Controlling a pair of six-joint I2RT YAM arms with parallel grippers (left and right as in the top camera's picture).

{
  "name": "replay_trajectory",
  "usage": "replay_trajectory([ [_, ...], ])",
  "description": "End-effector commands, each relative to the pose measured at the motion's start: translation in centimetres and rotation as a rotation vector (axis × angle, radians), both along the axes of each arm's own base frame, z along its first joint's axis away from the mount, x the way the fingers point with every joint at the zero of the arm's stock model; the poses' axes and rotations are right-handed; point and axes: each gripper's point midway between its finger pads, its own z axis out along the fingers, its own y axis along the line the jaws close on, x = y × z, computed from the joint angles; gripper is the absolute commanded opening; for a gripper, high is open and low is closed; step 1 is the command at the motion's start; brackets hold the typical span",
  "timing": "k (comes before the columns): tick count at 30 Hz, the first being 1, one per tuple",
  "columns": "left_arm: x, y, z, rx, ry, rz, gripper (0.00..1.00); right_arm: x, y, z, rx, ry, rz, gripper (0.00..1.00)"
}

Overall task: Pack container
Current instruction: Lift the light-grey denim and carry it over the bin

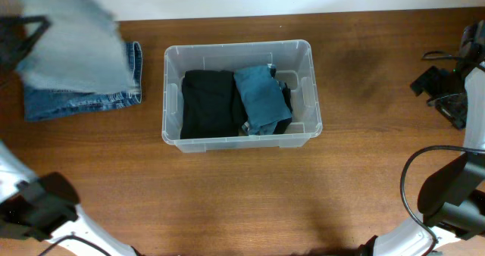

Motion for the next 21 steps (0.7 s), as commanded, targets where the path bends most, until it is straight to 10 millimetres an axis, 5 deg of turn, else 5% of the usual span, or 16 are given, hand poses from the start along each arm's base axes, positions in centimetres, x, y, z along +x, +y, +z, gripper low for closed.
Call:
replay_trajectory([
  [1,-2.8,-8.1,5.6,0.116,-0.087,-0.073,0.01,-0.1,-0.2,-0.1,-0.008,0.007,-0.011,0.98],
  [11,1.3,-18.4,4.4,0.199,0.134,0.126,0.01,-0.1,-0.2,-0.1,-0.008,0.007,-0.011,0.98],
  [17,2.6,-22.1,3.2,0.205,0.243,0.348,0.01,-0.1,-0.2,-0.1,-0.008,0.007,-0.011,0.98],
  [21,2.7,-26.7,2.0,0.229,0.255,0.364,0.01,-0.1,-0.2,-0.1,-0.008,0.007,-0.011,0.98],
])
